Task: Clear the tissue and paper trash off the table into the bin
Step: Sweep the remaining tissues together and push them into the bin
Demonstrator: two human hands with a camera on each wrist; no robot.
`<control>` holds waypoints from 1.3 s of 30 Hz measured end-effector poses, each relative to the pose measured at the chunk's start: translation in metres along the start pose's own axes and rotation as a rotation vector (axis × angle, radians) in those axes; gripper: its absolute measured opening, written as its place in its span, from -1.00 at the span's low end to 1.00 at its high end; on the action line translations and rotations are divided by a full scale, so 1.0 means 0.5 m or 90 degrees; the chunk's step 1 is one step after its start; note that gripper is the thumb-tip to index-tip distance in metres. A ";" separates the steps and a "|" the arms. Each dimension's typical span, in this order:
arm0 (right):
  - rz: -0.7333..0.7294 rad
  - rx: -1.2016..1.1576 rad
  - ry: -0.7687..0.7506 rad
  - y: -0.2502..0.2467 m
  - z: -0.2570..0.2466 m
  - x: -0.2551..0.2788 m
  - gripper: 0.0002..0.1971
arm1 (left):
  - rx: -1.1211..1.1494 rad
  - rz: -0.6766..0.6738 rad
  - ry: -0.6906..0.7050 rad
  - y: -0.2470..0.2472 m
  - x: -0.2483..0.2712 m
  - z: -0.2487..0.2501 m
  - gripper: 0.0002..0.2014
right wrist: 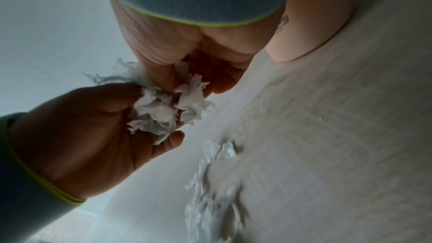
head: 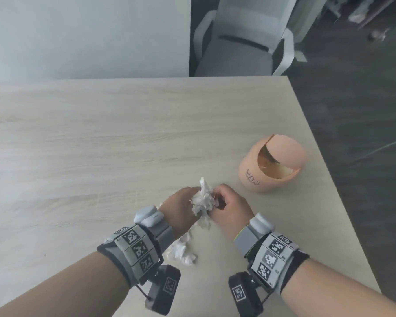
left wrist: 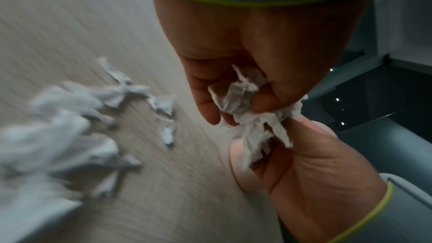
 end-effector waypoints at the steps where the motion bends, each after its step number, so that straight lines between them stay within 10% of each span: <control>1: 0.029 -0.018 0.011 -0.028 0.006 0.001 -0.82 | 0.038 -0.005 -0.005 0.017 -0.006 0.022 -0.74; 8: 0.105 -0.144 0.028 -0.127 0.012 -0.003 -0.88 | 0.268 -0.048 -0.007 0.072 -0.011 0.128 -0.72; 23: 0.215 -0.060 -0.110 -0.296 0.036 0.006 -0.92 | 0.164 0.099 0.038 0.098 -0.128 0.234 -0.75; 32: 0.386 0.127 -0.280 -0.396 0.035 0.015 -0.85 | -0.160 0.127 0.154 0.144 -0.165 0.272 -0.89; 39: 0.278 0.212 -0.298 -0.371 0.047 -0.031 -0.69 | -0.332 0.077 0.226 0.181 -0.180 0.278 -0.66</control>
Point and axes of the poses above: each hand's wrist, its own x-axis away from the middle knuckle, its own y-axis out of the palm, z = x × y, the point moved 6 cm from there along -x, towards the middle knuckle, and after that the axes turned 6 degrees about -y, right-handed, at the moved point
